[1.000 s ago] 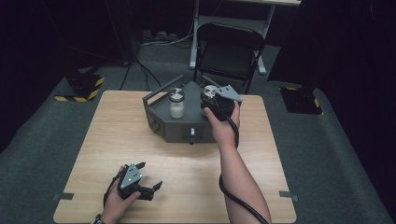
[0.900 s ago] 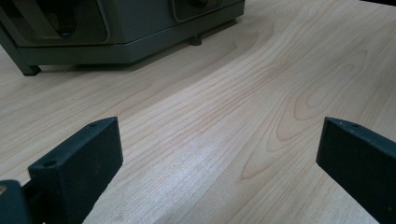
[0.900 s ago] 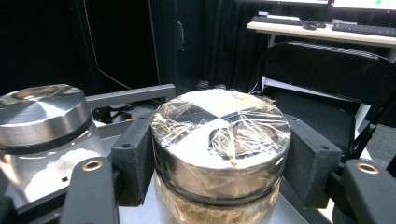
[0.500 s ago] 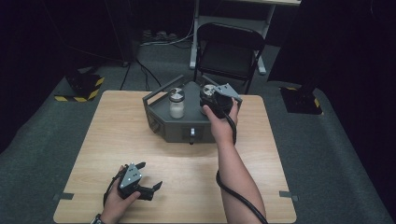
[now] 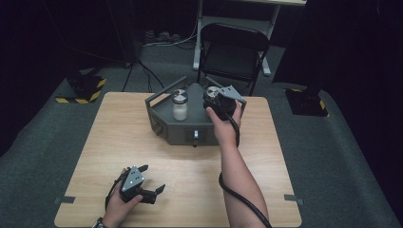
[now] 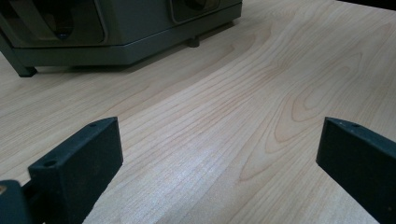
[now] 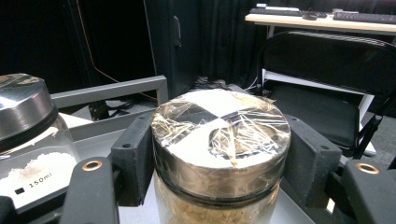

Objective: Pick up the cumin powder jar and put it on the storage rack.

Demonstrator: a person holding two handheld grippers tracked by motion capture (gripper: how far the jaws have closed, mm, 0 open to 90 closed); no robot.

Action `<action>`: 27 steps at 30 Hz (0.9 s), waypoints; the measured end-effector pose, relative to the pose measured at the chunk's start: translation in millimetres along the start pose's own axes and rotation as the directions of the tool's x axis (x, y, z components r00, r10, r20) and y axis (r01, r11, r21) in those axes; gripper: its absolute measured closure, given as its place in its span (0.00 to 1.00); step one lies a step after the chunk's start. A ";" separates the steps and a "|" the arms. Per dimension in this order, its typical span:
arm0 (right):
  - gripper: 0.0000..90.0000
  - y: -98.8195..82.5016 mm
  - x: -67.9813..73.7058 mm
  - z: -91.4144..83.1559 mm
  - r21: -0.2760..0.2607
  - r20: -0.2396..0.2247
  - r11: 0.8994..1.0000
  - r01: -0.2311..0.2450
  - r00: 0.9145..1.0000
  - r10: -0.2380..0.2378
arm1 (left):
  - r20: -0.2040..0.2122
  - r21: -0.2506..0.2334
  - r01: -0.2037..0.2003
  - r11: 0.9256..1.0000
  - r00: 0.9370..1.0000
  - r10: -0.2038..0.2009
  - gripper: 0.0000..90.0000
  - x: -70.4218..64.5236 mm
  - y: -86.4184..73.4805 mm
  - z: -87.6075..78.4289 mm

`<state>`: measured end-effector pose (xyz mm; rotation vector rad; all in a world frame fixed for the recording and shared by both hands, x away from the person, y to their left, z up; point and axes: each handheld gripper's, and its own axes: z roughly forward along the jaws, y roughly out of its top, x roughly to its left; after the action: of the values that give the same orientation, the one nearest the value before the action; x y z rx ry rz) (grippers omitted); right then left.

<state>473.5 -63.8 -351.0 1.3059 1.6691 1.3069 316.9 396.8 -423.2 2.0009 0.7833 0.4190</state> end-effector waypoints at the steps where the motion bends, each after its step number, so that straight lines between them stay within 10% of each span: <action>1: 0.38 -0.6 0.3 -0.1 -0.002 0.001 1.000 0.000 1.000 0.000 | 0.000 0.000 0.000 1.000 1.000 0.000 0.01 -0.1 0.0 0.1; 15: 0.36 0.4 -2.7 0.4 0.004 -0.008 1.000 -0.010 1.000 0.010 | 0.001 -0.001 -0.007 1.000 1.000 0.007 0.01 0.0 -0.2 -0.1; 27: 0.12 1.8 -6.9 -4.1 0.000 -0.024 1.000 -0.026 0.999 0.026 | 0.004 -0.003 0.000 1.000 1.000 0.000 0.01 0.9 -0.6 -0.3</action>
<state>472.4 -71.5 -348.7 1.3209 1.6732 1.3426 317.2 397.9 -423.5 1.9978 0.7802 0.4162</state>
